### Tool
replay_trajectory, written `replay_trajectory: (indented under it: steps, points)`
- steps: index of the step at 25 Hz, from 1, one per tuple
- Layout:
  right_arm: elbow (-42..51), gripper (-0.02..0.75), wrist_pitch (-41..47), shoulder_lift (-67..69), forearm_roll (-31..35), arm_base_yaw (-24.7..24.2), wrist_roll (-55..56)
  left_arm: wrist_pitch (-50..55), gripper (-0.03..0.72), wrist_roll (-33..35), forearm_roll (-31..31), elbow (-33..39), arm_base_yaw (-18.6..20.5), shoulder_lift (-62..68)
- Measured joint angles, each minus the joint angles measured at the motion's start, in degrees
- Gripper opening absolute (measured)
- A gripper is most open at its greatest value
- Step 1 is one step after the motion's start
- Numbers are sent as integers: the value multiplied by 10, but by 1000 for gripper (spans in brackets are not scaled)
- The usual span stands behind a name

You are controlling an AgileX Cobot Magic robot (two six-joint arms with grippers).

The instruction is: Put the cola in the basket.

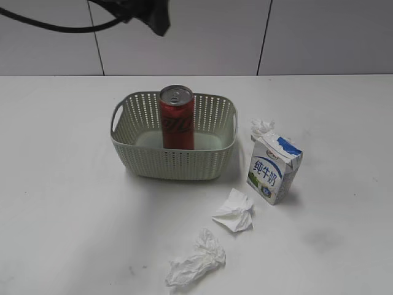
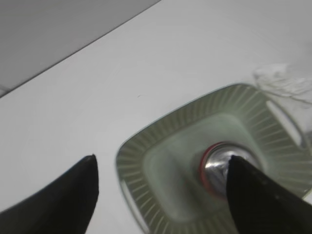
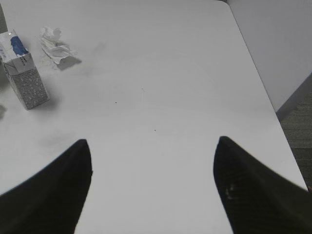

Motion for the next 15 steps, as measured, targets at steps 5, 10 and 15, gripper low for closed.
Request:
replay_trajectory:
  steps: [5,10,15]
  points:
    - [0,588,0,0,0,0,0,110,617,-25,45,-1,81,-13]
    - [0,588,0,0,0,0,0,125,596,-43,39,-1,170,-14]
    - [0,588,0,0,0,0,0,127,593,-48,9,16,237,-31]
